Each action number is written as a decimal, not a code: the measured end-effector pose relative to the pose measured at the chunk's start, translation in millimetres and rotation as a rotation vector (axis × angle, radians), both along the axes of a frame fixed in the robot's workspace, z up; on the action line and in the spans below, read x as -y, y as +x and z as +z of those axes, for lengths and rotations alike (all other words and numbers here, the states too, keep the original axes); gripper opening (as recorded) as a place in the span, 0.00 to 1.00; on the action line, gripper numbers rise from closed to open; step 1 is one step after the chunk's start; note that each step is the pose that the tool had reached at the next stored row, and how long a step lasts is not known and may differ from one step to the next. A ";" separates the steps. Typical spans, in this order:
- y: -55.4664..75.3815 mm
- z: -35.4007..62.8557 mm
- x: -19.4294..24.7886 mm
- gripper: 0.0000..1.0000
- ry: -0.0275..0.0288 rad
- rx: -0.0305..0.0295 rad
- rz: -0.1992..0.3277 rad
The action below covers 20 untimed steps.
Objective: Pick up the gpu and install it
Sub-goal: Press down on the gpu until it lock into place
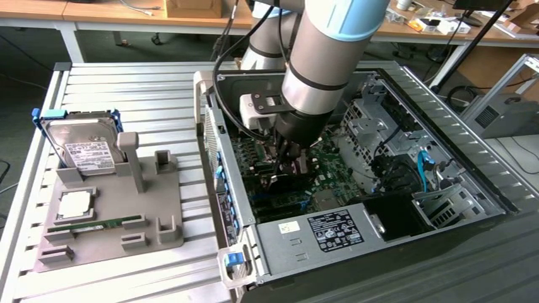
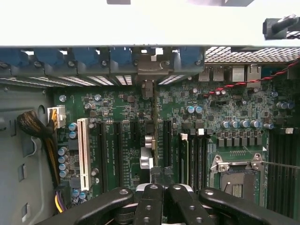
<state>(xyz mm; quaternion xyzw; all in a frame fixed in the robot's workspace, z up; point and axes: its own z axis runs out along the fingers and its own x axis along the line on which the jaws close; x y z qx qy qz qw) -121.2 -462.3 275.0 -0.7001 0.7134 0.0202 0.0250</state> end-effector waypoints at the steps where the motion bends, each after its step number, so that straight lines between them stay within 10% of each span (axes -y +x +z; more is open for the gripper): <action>1: -0.1 -0.2 0.1 0.11 0.0001 0.0000 0.000; 20: -3.0 -3.5 0.3 0.11 0.0008 0.0001 0.000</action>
